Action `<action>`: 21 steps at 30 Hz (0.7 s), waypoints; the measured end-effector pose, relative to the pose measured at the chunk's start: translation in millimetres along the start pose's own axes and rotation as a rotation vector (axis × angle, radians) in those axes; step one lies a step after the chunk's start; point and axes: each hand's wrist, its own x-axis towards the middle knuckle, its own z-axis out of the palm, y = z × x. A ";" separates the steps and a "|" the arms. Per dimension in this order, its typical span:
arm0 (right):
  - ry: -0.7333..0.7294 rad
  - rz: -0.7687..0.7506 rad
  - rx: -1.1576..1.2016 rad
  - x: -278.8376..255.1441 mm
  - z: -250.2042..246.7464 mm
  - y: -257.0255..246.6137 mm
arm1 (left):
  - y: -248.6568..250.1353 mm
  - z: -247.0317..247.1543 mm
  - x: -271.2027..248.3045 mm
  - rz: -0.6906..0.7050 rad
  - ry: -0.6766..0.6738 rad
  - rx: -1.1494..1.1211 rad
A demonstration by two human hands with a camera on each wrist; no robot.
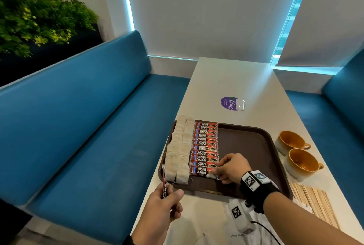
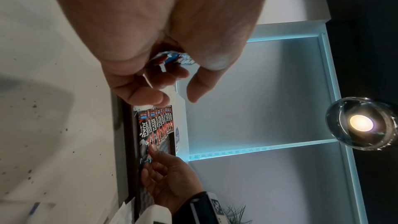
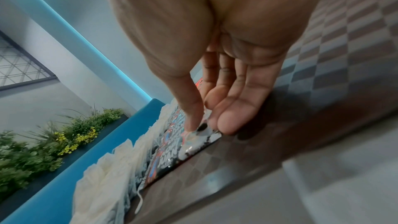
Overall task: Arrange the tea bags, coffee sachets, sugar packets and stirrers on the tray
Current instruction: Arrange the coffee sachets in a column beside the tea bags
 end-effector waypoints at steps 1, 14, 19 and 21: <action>-0.001 0.004 0.002 -0.4 -0.1 0.0 | -0.6 -0.3 0.4 0.003 0.001 -0.005; 0.024 -0.116 0.055 -18.9 -7.7 -8.4 | 6.4 4.1 -11.2 -0.031 -0.108 -0.067; -0.235 -0.361 0.334 -82.3 -16.0 -28.4 | 6.9 12.9 -13.8 0.056 -0.065 -0.127; -0.324 -0.404 0.340 -107.4 -19.1 -31.1 | 5.5 18.7 -14.0 0.137 -0.071 -0.082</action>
